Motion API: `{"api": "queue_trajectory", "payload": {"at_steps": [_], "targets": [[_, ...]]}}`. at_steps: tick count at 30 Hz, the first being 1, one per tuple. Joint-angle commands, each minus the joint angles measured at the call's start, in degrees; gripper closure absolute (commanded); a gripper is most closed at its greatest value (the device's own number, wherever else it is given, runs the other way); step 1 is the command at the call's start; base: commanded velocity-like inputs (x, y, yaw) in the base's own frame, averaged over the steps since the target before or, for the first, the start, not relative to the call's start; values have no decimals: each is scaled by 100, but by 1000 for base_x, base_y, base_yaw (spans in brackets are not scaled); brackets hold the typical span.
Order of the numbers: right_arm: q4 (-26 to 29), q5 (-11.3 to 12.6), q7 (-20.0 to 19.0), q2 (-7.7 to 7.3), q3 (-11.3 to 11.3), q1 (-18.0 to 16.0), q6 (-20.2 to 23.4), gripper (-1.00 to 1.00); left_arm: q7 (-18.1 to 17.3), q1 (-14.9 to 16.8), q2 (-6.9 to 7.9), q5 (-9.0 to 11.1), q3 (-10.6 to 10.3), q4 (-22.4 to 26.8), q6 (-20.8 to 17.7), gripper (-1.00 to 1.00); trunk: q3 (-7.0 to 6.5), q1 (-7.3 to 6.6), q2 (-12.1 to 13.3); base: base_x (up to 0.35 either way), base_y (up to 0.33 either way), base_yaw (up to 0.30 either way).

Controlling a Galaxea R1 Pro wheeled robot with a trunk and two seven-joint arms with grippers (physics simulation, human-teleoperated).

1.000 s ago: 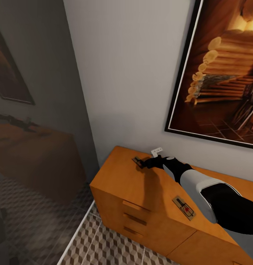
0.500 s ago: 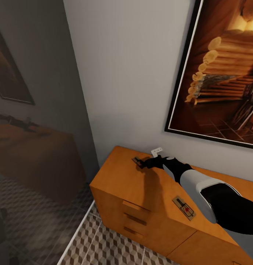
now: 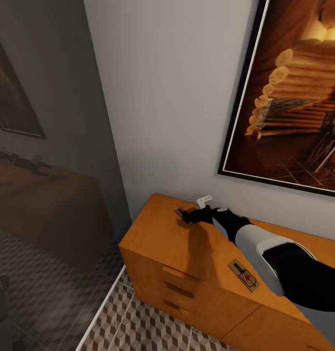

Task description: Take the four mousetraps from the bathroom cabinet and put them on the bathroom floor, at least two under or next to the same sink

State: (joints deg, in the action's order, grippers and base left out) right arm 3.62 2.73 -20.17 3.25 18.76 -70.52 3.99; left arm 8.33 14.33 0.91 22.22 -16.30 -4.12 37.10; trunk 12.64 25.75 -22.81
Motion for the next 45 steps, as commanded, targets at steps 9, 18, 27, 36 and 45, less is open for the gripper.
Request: {"api": "queue_trajectory", "payload": {"at_steps": [9, 18, 27, 36, 45], "targets": [[7, 26, -13, 15, 23, -3, 30, -100, 29, 9, -3, 11, -49, -18, 26, -100, 11, 3, -11, 0, 98, 0], [0, 26, -13, 17, 19, -2, 14, -100, 29, 9, -3, 11, -49, -18, 26, -100, 11, 3, -11, 0, 31, 0], [-8, 33, -33, -2, 19, 1, -157, -100, 29, 9, -3, 11, -49, -18, 26, -100, 11, 3, -11, 0, 2, 0], [-67, 39, -53, -35, 15, 3, -409, -100, 29, 9, -3, 11, -49, -18, 26, -100, 13, 3, -11, 0, 0, 0], [-111, 37, -55, -43, 14, 3, -432, -100, 29, 9, -3, 11, -49, -18, 26, -100, 69, 3, -11, 0, 0, 0]]}}
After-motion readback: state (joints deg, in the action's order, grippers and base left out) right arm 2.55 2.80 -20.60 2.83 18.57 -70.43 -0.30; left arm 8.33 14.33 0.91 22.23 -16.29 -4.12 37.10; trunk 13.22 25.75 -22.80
